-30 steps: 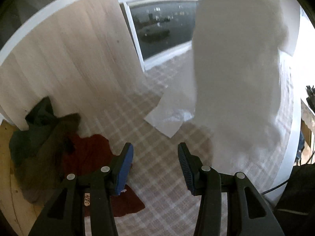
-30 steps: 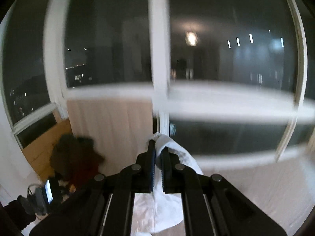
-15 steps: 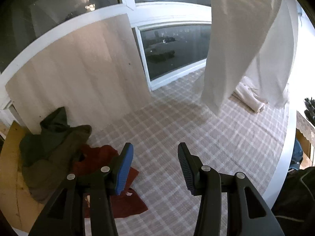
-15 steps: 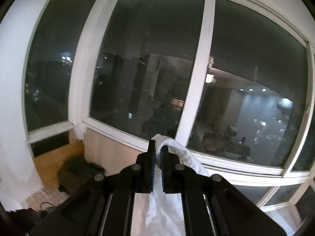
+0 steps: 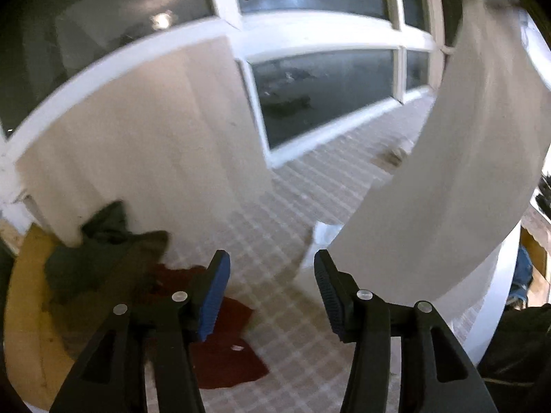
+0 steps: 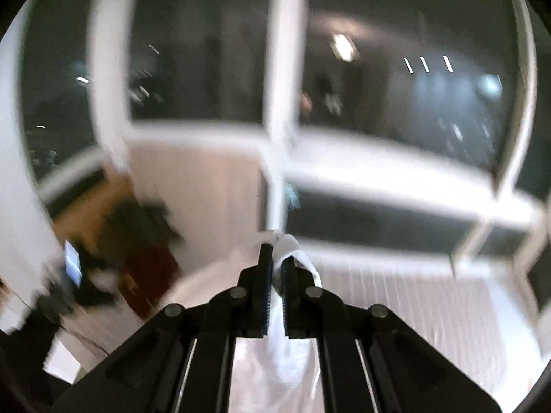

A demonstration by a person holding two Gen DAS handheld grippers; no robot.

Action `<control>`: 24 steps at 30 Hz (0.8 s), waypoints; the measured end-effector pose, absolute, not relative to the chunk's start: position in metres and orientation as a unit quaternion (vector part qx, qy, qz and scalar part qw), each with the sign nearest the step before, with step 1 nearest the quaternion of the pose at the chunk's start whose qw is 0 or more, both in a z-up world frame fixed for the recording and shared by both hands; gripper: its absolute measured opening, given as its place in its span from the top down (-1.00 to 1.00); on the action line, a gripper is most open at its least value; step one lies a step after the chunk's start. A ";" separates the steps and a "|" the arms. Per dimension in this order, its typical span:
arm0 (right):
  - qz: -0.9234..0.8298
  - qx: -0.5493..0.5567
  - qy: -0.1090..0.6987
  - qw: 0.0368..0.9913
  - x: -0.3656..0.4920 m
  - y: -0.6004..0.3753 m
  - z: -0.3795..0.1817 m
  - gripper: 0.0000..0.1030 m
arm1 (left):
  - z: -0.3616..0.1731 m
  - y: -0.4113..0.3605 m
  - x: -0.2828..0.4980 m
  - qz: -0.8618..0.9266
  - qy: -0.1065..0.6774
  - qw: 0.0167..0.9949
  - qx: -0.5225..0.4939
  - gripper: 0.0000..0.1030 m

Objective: Fold clothes

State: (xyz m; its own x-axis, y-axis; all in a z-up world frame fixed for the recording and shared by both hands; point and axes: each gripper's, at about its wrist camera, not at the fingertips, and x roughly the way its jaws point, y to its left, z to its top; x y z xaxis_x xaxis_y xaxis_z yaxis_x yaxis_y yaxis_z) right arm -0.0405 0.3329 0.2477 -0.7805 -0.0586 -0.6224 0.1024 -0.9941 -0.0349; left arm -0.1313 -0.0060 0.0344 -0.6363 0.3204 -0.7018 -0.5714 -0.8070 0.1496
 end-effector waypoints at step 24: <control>-0.807 0.523 -0.242 -0.132 0.092 0.454 -0.095 0.90 | -0.096 0.203 -0.161 0.654 0.362 0.493 -0.444 0.05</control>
State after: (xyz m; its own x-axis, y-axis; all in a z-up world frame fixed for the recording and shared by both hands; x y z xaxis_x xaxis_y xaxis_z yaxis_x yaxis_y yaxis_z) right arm 0.0921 0.4544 -0.0952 -0.4190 -0.0402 -0.9071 -0.4663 -0.8477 0.2530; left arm -0.1608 0.2033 -0.0958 -0.1185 0.3234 -0.9388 -0.9673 -0.2510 0.0356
